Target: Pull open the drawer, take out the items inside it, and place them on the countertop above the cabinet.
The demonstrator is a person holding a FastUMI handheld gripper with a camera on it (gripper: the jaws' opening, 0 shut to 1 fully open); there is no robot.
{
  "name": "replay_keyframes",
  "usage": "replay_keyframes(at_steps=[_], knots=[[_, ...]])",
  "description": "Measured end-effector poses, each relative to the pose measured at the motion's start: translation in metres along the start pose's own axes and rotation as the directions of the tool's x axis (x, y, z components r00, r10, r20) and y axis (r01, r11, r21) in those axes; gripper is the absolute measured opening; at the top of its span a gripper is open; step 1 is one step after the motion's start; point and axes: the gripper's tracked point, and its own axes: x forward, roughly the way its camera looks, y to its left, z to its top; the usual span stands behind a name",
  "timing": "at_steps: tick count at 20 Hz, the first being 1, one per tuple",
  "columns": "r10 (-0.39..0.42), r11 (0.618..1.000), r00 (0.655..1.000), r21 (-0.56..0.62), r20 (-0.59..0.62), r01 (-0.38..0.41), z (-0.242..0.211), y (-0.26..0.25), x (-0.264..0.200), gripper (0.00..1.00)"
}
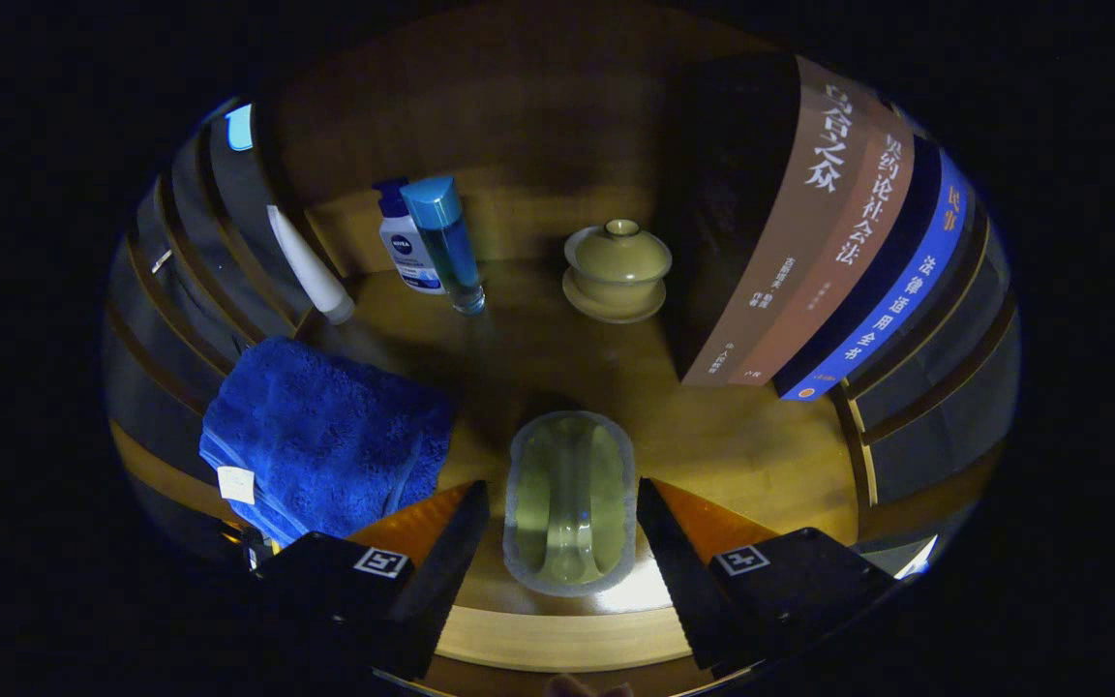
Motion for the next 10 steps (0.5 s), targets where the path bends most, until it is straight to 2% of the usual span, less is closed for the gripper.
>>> replay_keyframes(at_steps=[6, 8, 10], knots=[[0.058, 0.998, 0.984, 0.009, 0.169, -0.060, -0.025, 0.015, -0.054, 0.98], [0.087, 0.996, 0.965, -0.001, 0.248, -0.089, -0.042, 0.019, -0.081, 0.99], [0.141, 0.989, 0.928, -0.001, 0.344, -0.150, -0.057, 0.028, -0.114, 0.99]])
